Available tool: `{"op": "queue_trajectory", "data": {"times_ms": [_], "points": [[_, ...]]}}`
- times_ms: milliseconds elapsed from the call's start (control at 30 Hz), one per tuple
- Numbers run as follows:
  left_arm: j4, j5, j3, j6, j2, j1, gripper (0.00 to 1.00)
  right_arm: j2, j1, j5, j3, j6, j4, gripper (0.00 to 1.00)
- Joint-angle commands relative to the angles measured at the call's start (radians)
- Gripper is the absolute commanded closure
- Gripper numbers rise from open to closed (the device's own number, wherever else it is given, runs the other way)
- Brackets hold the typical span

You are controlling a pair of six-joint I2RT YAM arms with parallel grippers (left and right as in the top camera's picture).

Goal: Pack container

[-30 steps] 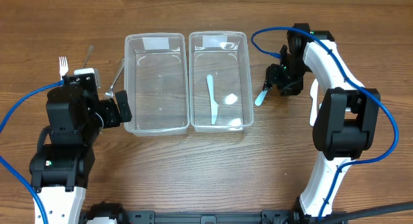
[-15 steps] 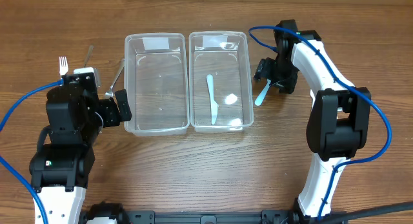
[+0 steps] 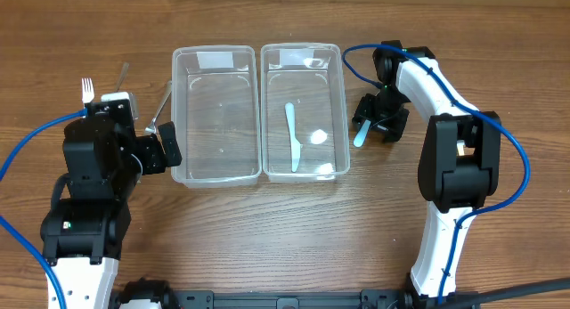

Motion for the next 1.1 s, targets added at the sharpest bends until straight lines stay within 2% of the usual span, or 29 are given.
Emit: {"op": "queue_trajectory", "data": {"times_ms": [0, 100, 200, 300, 367, 500, 700, 767, 867, 1000, 1067], "points": [[0.008, 0.008, 0.027, 0.002, 0.0, 0.005, 0.0, 0.002, 0.011, -0.022, 0.003, 0.005, -0.01, 0.3], [0.008, 0.008, 0.027, 0.002, 0.0, 0.005, 0.0, 0.002, 0.028, -0.025, -0.039, 0.005, -0.003, 0.31], [0.008, 0.008, 0.027, 0.002, 0.0, 0.005, 0.0, 0.002, 0.045, -0.029, -0.086, 0.004, 0.025, 0.39], [0.007, 0.008, 0.027, 0.002, 0.0, 0.005, 0.0, 0.002, 0.055, -0.029, -0.096, -0.003, 0.051, 0.4], [0.006, 0.008, 0.027, 0.002, 0.0, 0.005, 0.0, 0.002, 0.055, -0.029, -0.096, -0.003, 0.061, 0.58], [0.007, 0.008, 0.027, 0.002, 0.0, 0.005, 0.0, 0.002, 0.055, -0.029, -0.096, -0.007, 0.069, 0.7], [0.009, 0.008, 0.027, 0.002, 0.0, 0.005, 0.0, 0.002, 0.055, -0.035, -0.096, -0.022, 0.077, 0.72], [0.011, 0.008, 0.027, 0.002, 0.0, 0.005, 0.0, 0.002, 0.055, -0.035, -0.096, -0.026, 0.077, 0.79], [0.01, 0.008, 0.027, 0.002, 0.0, 0.005, 0.0, 0.002, 0.055, -0.035, -0.096, -0.026, 0.081, 0.8], [0.01, 0.008, 0.027, 0.002, 0.0, 0.005, 0.0, 0.002, 0.055, -0.035, -0.096, -0.029, 0.087, 0.93], [0.01, 0.008, 0.027, 0.002, 0.0, 0.005, 0.0, 0.002, 0.055, -0.034, -0.096, -0.029, 0.092, 0.96]]}}
